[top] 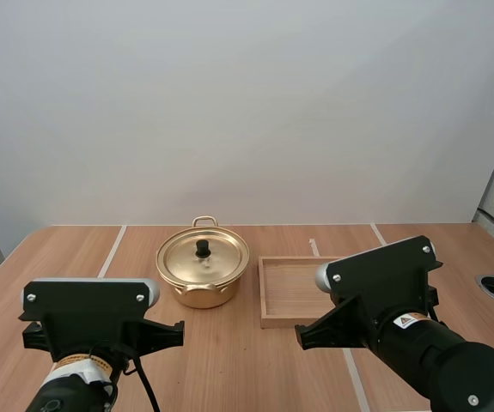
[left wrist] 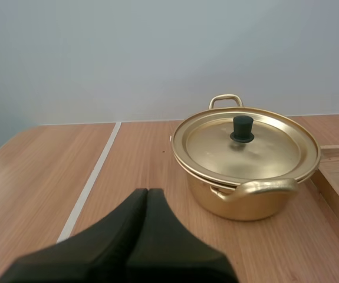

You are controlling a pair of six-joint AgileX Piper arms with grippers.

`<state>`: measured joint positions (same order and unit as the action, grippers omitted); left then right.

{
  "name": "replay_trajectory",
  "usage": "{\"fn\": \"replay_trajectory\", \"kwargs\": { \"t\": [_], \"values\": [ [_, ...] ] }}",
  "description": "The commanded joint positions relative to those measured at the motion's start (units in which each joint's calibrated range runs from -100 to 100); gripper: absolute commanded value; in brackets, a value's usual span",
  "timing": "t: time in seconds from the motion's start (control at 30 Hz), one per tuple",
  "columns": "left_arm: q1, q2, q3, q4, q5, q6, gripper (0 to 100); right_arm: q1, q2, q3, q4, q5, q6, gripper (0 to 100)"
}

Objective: Open the pot, put the grape inside, and close it

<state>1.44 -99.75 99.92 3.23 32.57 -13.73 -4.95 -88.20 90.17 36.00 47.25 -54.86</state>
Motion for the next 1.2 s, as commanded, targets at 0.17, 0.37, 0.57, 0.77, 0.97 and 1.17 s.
{"fn": "replay_trajectory", "kwargs": {
  "t": [0.17,0.37,0.57,0.77,0.97,1.17],
  "values": [
    [0.15,-0.2,0.1,-1.8,-3.1,-0.3,0,-0.1,-0.5,0.1,0.1,0.2,-0.6,0],
    [0.15,-0.2,0.1,-2.3,-3.1,-0.3,0,0.6,-1.4,0.1,0.1,0.2,-0.6,0],
    [0.15,-0.2,0.1,-2.3,-3.1,-0.3,0,2.4,-9.0,3.7,0.1,-0.7,-0.6,0],
    [0.15,-0.2,0.1,-2.3,-3.1,-0.3,0,2.5,-11.8,7.7,-0.6,-7.7,-0.6,0],
    [0.15,-0.2,0.1,-2.3,-3.1,-0.3,0,2.5,-11.8,9.8,-1.6,-11.6,-0.6,0],
    [0.15,-0.2,0.1,-2.3,-3.1,-0.3,0,2.5,-11.8,9.8,-4.8,-13.7,-0.6,0]
  ]
}}
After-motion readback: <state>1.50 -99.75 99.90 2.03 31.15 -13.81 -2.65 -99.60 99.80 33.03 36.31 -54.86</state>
